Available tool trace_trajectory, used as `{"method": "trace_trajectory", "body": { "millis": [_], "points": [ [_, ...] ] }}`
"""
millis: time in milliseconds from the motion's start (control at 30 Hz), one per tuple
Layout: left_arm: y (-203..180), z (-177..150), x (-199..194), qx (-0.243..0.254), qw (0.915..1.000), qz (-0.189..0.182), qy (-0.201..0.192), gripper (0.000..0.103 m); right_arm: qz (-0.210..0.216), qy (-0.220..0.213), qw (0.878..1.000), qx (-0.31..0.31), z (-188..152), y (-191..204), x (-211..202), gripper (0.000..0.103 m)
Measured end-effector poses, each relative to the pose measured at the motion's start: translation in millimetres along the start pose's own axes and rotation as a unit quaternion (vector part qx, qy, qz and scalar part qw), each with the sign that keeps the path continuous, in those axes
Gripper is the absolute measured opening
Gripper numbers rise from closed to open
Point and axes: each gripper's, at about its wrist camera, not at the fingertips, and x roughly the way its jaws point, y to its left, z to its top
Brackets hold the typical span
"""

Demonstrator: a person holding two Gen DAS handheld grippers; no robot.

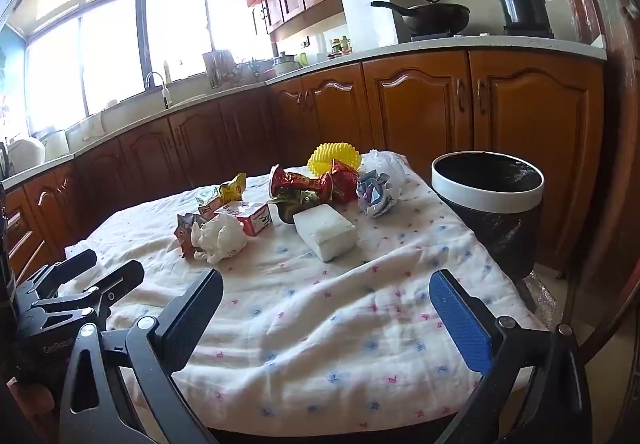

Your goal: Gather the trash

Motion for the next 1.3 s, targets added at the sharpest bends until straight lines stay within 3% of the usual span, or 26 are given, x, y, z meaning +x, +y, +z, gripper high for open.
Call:
{"method": "trace_trajectory", "body": {
  "millis": [1300],
  "points": [
    [-0.8,-0.6,5.5,0.002,1.0000,-0.003,0.003,0.102,0.010,0.003,1.000,-0.002,-2.8,6.2,2.7,0.103]
  ]
}}
